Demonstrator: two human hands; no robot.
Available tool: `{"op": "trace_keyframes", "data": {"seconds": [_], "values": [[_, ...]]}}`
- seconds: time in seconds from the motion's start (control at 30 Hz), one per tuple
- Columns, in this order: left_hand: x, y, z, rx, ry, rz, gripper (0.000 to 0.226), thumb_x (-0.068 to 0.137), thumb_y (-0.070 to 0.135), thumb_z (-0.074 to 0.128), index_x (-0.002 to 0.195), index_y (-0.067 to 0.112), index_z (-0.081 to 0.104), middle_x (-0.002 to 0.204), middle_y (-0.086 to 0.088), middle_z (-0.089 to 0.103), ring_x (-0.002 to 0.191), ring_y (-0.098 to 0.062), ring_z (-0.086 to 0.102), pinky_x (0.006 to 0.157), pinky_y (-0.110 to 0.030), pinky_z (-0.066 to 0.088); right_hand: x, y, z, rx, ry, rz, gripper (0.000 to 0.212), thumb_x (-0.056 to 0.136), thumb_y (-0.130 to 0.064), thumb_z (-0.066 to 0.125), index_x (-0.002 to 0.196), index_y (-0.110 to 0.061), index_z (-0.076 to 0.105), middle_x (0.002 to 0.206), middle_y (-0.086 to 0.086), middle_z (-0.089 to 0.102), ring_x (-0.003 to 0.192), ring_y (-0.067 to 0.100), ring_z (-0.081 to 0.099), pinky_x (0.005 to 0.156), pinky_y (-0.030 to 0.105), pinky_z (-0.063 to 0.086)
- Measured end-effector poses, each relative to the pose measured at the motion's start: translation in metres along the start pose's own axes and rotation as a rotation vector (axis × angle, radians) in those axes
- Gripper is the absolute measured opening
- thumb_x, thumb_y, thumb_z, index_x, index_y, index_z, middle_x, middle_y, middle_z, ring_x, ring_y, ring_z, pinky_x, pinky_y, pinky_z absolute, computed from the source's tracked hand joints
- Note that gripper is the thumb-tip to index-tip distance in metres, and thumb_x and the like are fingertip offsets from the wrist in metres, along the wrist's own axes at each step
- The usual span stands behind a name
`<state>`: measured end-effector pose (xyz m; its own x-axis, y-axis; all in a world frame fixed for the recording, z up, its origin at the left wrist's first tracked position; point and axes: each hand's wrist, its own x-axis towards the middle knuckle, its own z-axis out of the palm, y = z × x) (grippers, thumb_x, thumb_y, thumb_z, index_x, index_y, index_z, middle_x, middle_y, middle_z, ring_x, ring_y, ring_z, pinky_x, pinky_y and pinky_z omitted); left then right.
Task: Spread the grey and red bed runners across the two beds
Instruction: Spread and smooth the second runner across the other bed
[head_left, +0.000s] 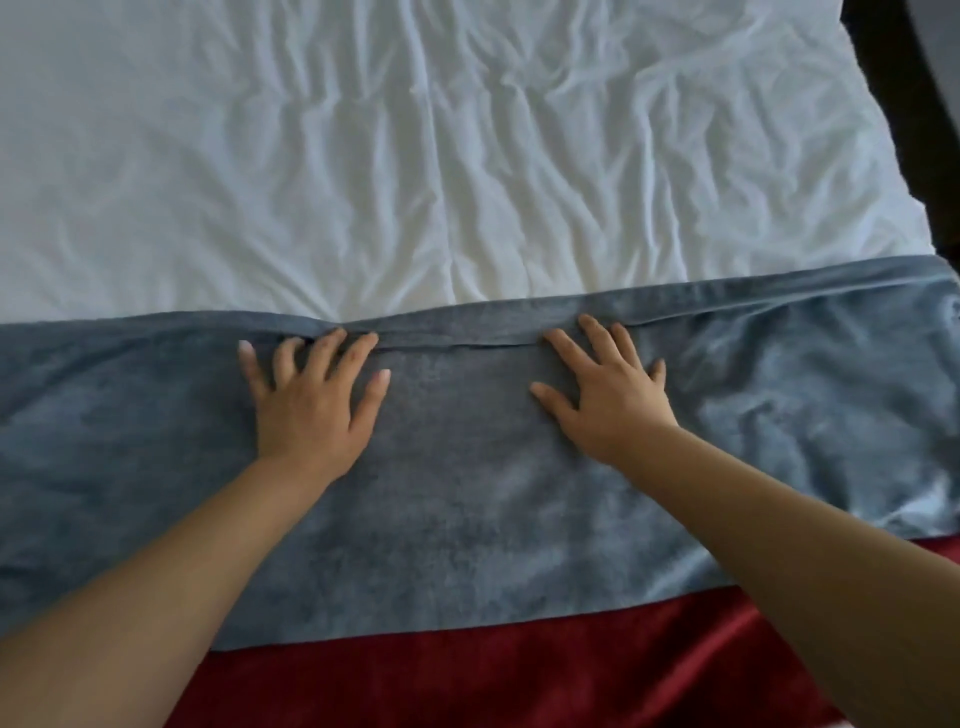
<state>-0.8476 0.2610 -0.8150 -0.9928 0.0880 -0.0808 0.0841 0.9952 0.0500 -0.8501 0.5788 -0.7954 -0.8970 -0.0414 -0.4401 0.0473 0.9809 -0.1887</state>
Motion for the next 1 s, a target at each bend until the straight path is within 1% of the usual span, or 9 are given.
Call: {"op": "trace_keyframes", "data": {"seconds": [0.07, 0.1, 0.17, 0.3, 0.43, 0.5, 0.63, 0.8, 1.0], "values": [[0.025, 0.004, -0.016, -0.056, 0.174, -0.029, 0.036, 0.102, 0.047, 0.040, 0.111, 0.026, 0.069, 0.107, -0.005, 0.070, 0.102, -0.040, 0.055, 0.110, -0.062, 0.029, 0.012, -0.015, -0.016, -0.009, 0.176, -0.005, 0.048, 0.098, -0.066, 0.030, 0.132, -0.039, 0.051, 0.140, 0.003, 0.049, 0.130, 0.033, 0.041, 0.104, 0.055, 0.036], [0.038, 0.005, -0.024, -0.097, 0.200, -0.054, 0.034, 0.101, 0.041, 0.043, 0.091, 0.022, 0.069, 0.091, -0.007, 0.070, 0.088, -0.039, 0.057, 0.095, -0.054, 0.042, 0.020, -0.022, -0.024, 0.009, 0.247, -0.026, 0.044, 0.102, -0.058, 0.031, 0.121, -0.032, 0.060, 0.126, 0.002, 0.058, 0.118, 0.032, 0.048, 0.098, 0.049, 0.038], [0.060, 0.006, -0.035, -0.134, 0.162, -0.024, 0.033, 0.099, 0.036, 0.052, 0.075, 0.018, 0.068, 0.079, -0.007, 0.068, 0.078, -0.037, 0.055, 0.073, -0.041, 0.040, 0.039, -0.034, -0.037, 0.085, 0.273, -0.074, 0.036, 0.105, -0.044, 0.039, 0.114, -0.024, 0.067, 0.115, 0.001, 0.062, 0.108, 0.028, 0.052, 0.089, 0.042, 0.042], [0.075, 0.012, -0.042, -0.135, 0.027, 0.211, 0.023, 0.092, 0.042, 0.070, 0.096, 0.021, 0.079, 0.090, -0.001, 0.068, 0.088, -0.030, 0.059, 0.066, -0.035, 0.040, 0.067, -0.052, -0.052, 0.200, 0.131, -0.076, 0.022, 0.098, -0.035, 0.062, 0.115, -0.022, 0.069, 0.116, -0.001, 0.057, 0.102, 0.023, 0.056, 0.078, 0.036, 0.049], [0.081, 0.018, -0.041, -0.147, -0.003, 0.180, 0.022, 0.091, 0.043, 0.070, 0.101, 0.025, 0.078, 0.095, 0.003, 0.067, 0.089, -0.026, 0.062, 0.066, -0.032, 0.039, 0.077, -0.058, -0.056, 0.074, 0.099, -0.136, 0.012, 0.097, -0.029, 0.065, 0.099, -0.020, 0.072, 0.105, 0.001, 0.057, 0.086, 0.023, 0.059, 0.069, 0.034, 0.046], [0.081, 0.020, -0.041, -0.070, -0.028, 0.243, 0.021, 0.095, 0.040, 0.066, 0.102, 0.026, 0.079, 0.097, 0.005, 0.068, 0.089, -0.024, 0.062, 0.067, -0.032, 0.041, 0.078, -0.059, -0.056, 0.061, 0.119, -0.147, 0.010, 0.098, -0.026, 0.065, 0.095, -0.019, 0.071, 0.102, 0.001, 0.057, 0.084, 0.024, 0.059, 0.068, 0.034, 0.047], [0.089, 0.026, -0.048, 0.226, -0.074, 0.444, 0.026, 0.102, 0.031, 0.049, 0.103, 0.025, 0.074, 0.099, 0.006, 0.065, 0.086, -0.022, 0.062, 0.065, -0.032, 0.027, 0.077, -0.068, -0.056, -0.004, 0.157, -0.167, 0.007, 0.098, -0.019, 0.061, 0.096, -0.018, 0.067, 0.100, 0.002, 0.059, 0.084, 0.026, 0.061, 0.073, 0.040, 0.054], [0.116, 0.023, -0.071, 0.243, -0.064, 0.409, 0.018, 0.102, 0.031, 0.054, 0.095, 0.020, 0.066, 0.098, 0.003, 0.063, 0.078, -0.025, 0.061, 0.063, -0.032, 0.024, 0.079, -0.073, -0.060, 0.039, 0.164, -0.077, 0.012, 0.097, -0.014, 0.061, 0.092, -0.013, 0.072, 0.098, 0.006, 0.060, 0.081, 0.027, 0.062, 0.073, 0.042, 0.056], [0.114, 0.026, -0.062, 0.113, -0.107, 0.287, 0.011, 0.091, 0.005, 0.056, 0.088, 0.014, 0.050, 0.091, -0.001, 0.053, 0.055, -0.022, 0.038, 0.052, -0.026, 0.015, 0.082, -0.083, -0.065, 0.147, 0.217, -0.062, 0.021, 0.090, 0.001, 0.056, 0.093, -0.014, 0.071, 0.100, 0.004, 0.060, 0.078, 0.026, 0.061, 0.069, 0.039, 0.058]]}}
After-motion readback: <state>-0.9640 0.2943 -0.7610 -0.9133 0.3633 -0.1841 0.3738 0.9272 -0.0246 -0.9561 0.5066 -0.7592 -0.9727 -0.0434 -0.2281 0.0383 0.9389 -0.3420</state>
